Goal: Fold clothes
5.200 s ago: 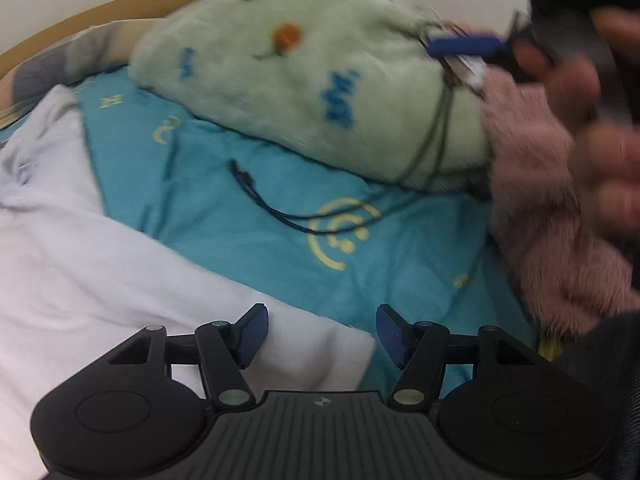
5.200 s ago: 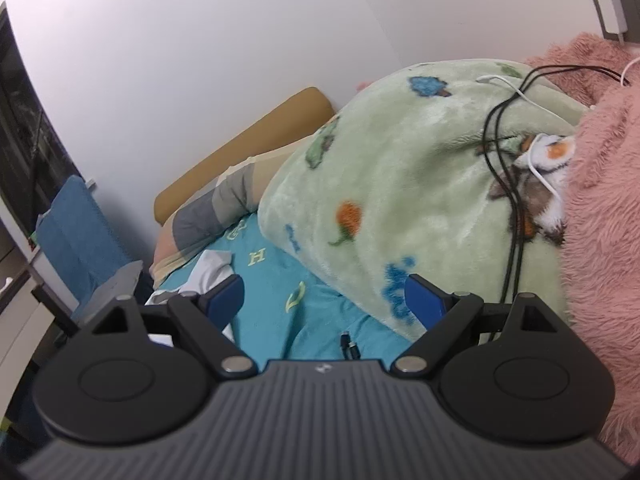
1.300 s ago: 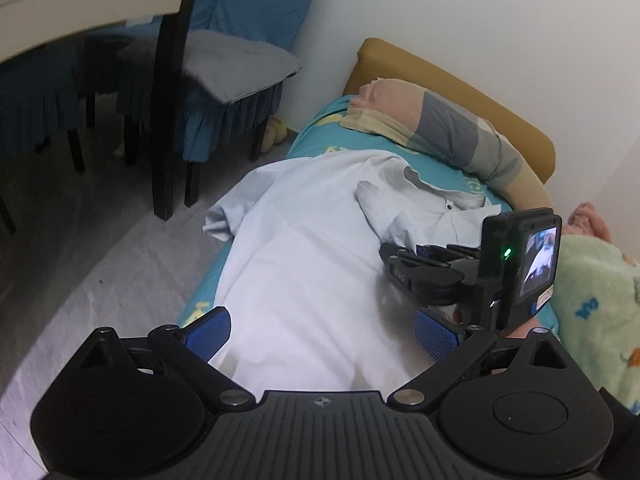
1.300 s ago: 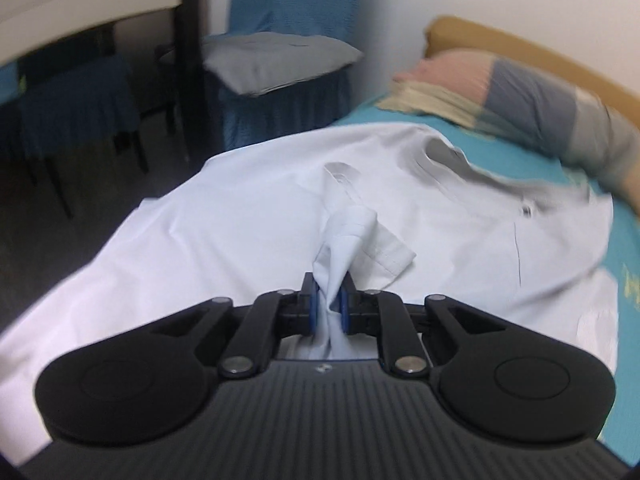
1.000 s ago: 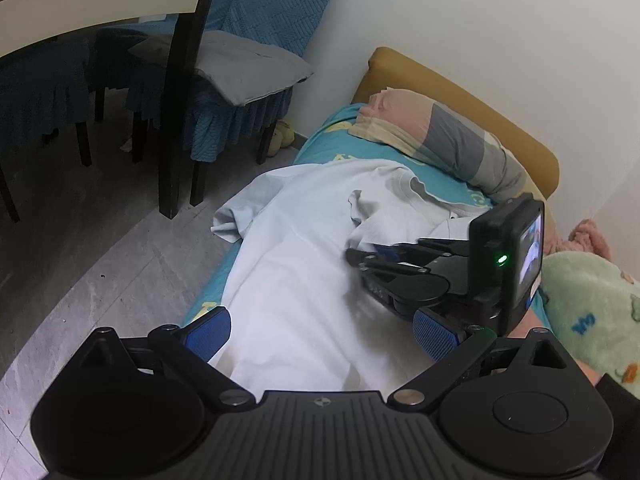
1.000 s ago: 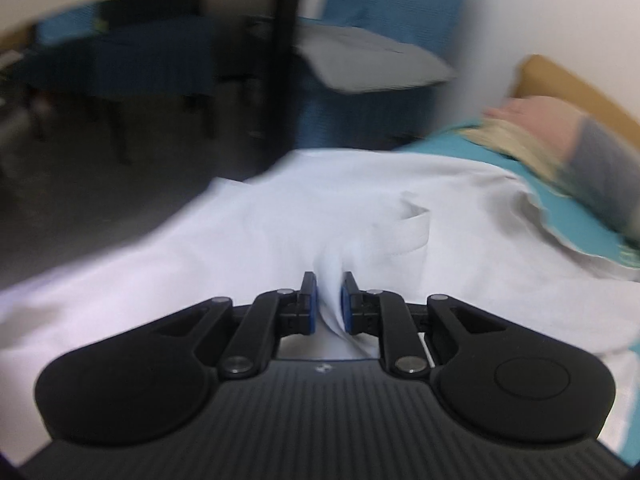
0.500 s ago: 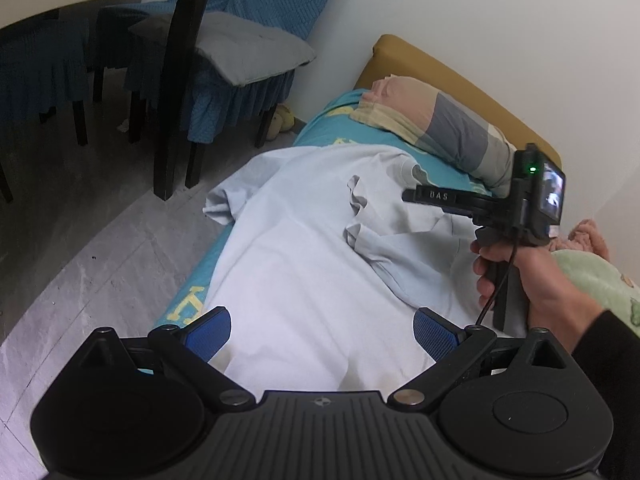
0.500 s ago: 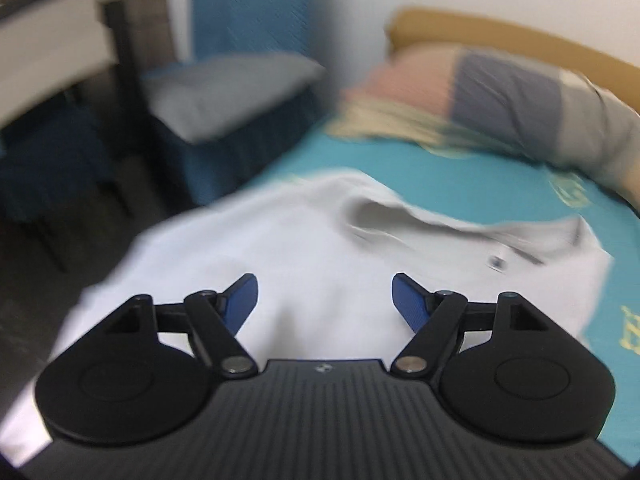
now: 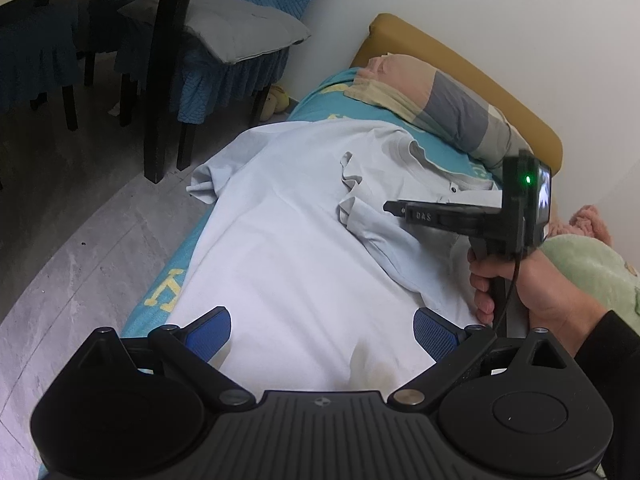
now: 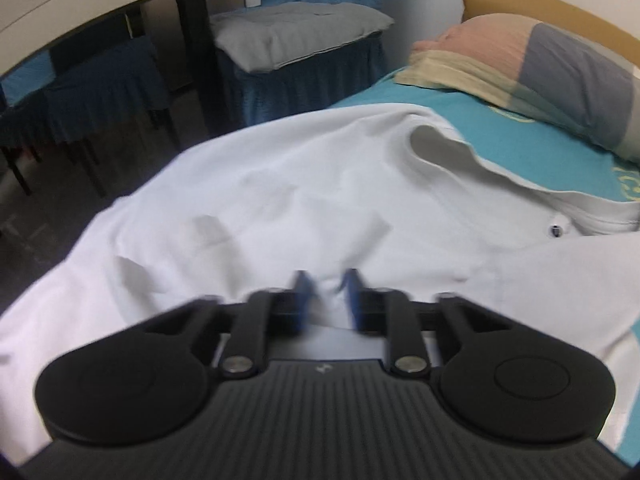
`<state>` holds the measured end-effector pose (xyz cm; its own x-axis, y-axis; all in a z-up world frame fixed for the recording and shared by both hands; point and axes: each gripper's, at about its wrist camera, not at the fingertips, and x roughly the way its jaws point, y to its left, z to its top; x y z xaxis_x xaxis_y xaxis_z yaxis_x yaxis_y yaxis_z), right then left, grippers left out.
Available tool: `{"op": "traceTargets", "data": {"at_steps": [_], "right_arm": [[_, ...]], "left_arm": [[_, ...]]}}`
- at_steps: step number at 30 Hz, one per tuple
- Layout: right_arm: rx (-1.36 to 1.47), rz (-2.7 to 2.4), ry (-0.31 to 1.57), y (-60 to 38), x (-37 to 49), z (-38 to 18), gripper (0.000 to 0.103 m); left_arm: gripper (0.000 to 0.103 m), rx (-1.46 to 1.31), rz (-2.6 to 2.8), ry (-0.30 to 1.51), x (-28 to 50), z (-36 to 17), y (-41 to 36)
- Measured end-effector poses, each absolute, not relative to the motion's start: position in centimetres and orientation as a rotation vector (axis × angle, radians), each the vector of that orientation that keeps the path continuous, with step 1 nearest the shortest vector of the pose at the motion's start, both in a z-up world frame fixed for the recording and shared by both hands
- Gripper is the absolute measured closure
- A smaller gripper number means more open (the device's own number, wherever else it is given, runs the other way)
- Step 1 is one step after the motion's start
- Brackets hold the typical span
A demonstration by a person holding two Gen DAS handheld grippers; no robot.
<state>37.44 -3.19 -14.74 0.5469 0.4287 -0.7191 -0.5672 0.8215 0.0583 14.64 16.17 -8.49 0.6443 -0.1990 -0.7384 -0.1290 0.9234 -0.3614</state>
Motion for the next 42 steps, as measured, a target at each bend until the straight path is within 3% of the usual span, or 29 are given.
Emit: {"op": "traceTargets", "data": {"at_steps": [2, 11, 18, 19, 20, 22, 28, 33, 37, 40, 42], "right_arm": [[-0.189, 0.572, 0.796, -2.8, 37.6, -14.3, 0.099], [-0.068, 0.373, 0.572, -3.7, 40.6, -10.5, 0.1], [0.027, 0.284, 0.557, -5.1, 41.8, -10.1, 0.095], [0.06, 0.286, 0.569, -5.7, 41.3, -9.8, 0.088], [0.082, 0.286, 0.581, -6.3, 40.4, -9.4, 0.063], [0.116, 0.282, 0.584, -7.8, 37.7, -8.3, 0.028], [0.175, 0.271, 0.562, -13.7, 23.1, -4.0, 0.028], [0.266, 0.166, 0.589, -18.7, 9.2, -2.3, 0.028], [0.415, 0.109, 0.603, -22.0, 2.0, -3.9, 0.026], [0.466, 0.093, 0.647, -23.1, 0.0, -5.4, 0.026], [0.474, 0.103, 0.661, -23.0, 0.1, -6.1, 0.026]], "left_arm": [[0.004, -0.405, -0.034, 0.877, 14.6, -8.5, 16.1], [0.004, -0.307, -0.001, 0.844, 14.7, -8.3, 15.0], [0.005, -0.295, -0.042, 0.887, 15.2, -9.6, 14.2], [0.005, -0.304, -0.05, 0.895, 15.3, -9.8, 14.2], [0.005, -0.305, -0.065, 0.898, 15.2, -9.8, 14.1], [0.005, -0.3, -0.1, 0.899, 14.9, -9.7, 13.5], [0.01, -0.33, -0.296, 1.018, 12.7, -10.5, 10.4], [0.022, -0.425, -0.454, 1.201, 10.3, -12.6, 7.5], [0.035, -0.405, -0.456, 1.246, 8.7, -13.9, 5.6], [0.051, -0.401, -0.48, 1.236, 8.0, -14.0, 4.8], [0.056, -0.441, -0.518, 1.254, 7.7, -14.3, 4.5]]}}
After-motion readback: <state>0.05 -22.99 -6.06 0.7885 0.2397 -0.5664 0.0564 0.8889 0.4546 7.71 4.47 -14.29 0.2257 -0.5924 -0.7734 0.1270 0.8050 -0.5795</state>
